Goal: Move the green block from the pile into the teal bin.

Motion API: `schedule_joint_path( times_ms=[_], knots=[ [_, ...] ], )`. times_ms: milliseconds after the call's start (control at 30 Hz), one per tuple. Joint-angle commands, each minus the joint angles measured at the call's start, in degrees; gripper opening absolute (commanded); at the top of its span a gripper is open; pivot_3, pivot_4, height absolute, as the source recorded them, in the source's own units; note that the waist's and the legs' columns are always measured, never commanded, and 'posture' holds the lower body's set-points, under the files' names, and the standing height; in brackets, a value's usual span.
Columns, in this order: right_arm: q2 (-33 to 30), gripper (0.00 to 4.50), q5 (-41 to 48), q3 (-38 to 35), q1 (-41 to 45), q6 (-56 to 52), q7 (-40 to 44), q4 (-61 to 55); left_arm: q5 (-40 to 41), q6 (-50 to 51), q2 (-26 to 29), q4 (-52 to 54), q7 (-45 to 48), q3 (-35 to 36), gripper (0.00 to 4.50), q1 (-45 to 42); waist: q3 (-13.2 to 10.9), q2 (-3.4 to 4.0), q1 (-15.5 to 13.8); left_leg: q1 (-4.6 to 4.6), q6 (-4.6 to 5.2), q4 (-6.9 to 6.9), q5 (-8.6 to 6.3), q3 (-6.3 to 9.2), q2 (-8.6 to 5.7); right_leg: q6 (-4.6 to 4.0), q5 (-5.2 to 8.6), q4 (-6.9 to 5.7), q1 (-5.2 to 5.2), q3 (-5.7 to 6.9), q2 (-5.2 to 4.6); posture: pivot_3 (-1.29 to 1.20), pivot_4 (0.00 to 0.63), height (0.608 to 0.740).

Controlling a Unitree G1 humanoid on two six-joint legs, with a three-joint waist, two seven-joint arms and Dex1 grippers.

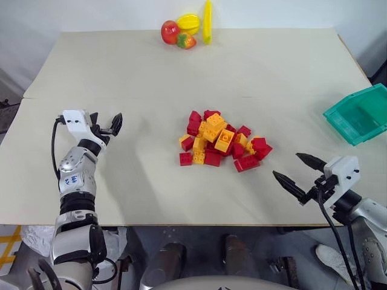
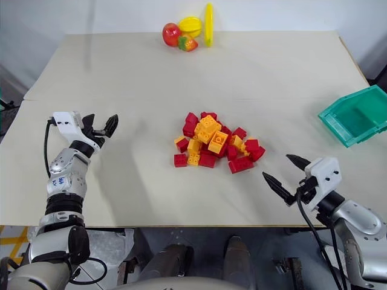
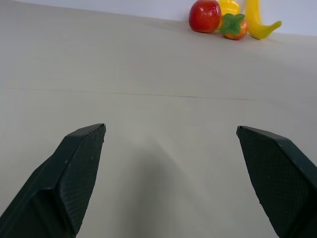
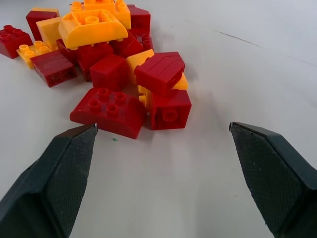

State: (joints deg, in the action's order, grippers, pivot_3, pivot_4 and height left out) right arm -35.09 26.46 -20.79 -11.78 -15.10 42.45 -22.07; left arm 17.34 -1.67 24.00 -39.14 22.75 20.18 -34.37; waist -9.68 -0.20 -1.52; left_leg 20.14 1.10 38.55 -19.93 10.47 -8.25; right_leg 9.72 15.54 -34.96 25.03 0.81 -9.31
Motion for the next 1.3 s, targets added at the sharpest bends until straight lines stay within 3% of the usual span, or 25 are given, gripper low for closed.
schedule_joint_path(
  times_ms=[33,233,333,533,667,767,867,1000,1067,1167,1300],
  knots=[
    [-1.2,4.47,1.1,-2.4,0.1,0.6,0.4,-1.4,-2.4,-1.4,1.8,0.6,-0.7,-1.2,4.50,-1.0,0.0,0.00,0.0,0.00,0.00,0.00,0.00,-0.02,0.00,0.00,0.00,0.00,0.01,-0.02,0.00,0.00,0.150,0.740],
    [-2.0,4.47,1.8,-2.6,0.1,-1.1,-0.1,-3.9,-1.4,-0.7,2.3,1.3,-0.8,-0.5,4.50,-1.8,0.0,-0.01,0.0,0.03,0.02,0.01,-0.01,-0.12,0.00,0.02,-0.03,-0.02,0.09,-0.12,0.02,0.00,0.150,0.740],
    [-2.4,4.47,2.4,-2.3,0.2,-2.3,-0.2,-6.0,-0.7,0.1,3.4,2.8,3.5,-1.5,4.50,-1.5,0.0,-0.01,0.1,0.03,0.02,-0.02,-0.01,-0.20,0.02,0.01,-0.03,-0.04,0.16,-0.18,0.04,0.00,0.150,0.740],
    [-5.1,4.47,4.0,-0.6,0.6,-9.1,-1.7,-12.1,0.7,-2.2,6.7,6.2,21.8,-6.0,4.50,1.6,0.0,-0.01,0.1,0.05,0.05,-0.03,-0.03,-0.25,0.03,0.01,-0.05,-0.03,0.20,-0.20,0.03,0.00,0.150,0.740],
    [-5.9,4.50,5.8,1.0,2.3,-12.9,-2.3,-15.1,0.7,-3.5,7.7,6.6,29.5,-8.1,3.60,1.4,0.0,-0.01,0.0,0.06,0.06,0.01,-0.03,-0.27,0.05,-0.02,-0.07,-0.01,0.20,-0.19,0.04,0.00,0.150,0.740],
    [-6.0,4.50,6.1,2.4,3.9,-14.9,-3.2,-16.6,1.7,-2.3,7.6,7.4,33.5,-8.7,2.64,1.1,0.0,-0.02,0.0,0.07,0.06,0.03,-0.03,-0.28,0.05,-0.02,-0.09,0.00,0.20,-0.19,0.04,0.00,0.150,0.740],
    [-5.2,4.50,6.6,6.5,8.4,-19.2,-7.2,-20.1,5.9,-0.7,6.8,10.5,45.6,-11.0,1.69,0.7,0.0,-0.02,0.2,0.08,0.07,0.05,-0.04,-0.32,0.05,-0.02,-0.10,-0.01,0.22,-0.21,0.04,0.00,0.150,0.740],
    [-4.7,4.50,5.9,7.7,9.2,-20.4,-8.9,-20.3,4.3,-0.2,6.8,8.6,45.7,-12.1,0.45,-1.6,0.0,-0.04,0.0,0.10,0.07,0.06,-0.04,-0.30,0.09,-0.03,-0.11,0.01,0.23,-0.18,0.05,0.00,0.150,0.740],
    [-4.6,4.50,5.6,8.0,8.7,-20.1,-9.1,-20.2,1.8,0.7,6.9,6.9,40.5,-12.1,0.01,-2.7,0.0,-0.04,-0.1,0.12,0.08,0.06,-0.05,-0.30,0.07,-0.03,-0.12,0.03,0.23,-0.18,0.05,0.00,0.150,0.740],
    [-4.7,4.50,5.3,8.3,8.5,-20.0,-9.3,-20.0,-0.4,2.3,7.5,5.9,38.4,-13.1,0.65,-3.5,0.0,-0.06,0.0,0.12,0.11,0.06,-0.06,-0.32,0.06,0.00,-0.13,-0.01,0.23,-0.20,0.06,0.00,0.150,0.740],
    [-4.6,4.50,6.6,8.5,10.5,-22.6,-11.3,-20.8,-0.1,1.5,7.4,6.8,38.9,-12.7,1.95,-3.1,0.0,-0.06,0.2,0.12,0.11,0.05,-0.06,-0.34,0.08,0.01,-0.14,-0.01,0.25,-0.21,0.08,0.00,0.150,0.740]
  ],
)
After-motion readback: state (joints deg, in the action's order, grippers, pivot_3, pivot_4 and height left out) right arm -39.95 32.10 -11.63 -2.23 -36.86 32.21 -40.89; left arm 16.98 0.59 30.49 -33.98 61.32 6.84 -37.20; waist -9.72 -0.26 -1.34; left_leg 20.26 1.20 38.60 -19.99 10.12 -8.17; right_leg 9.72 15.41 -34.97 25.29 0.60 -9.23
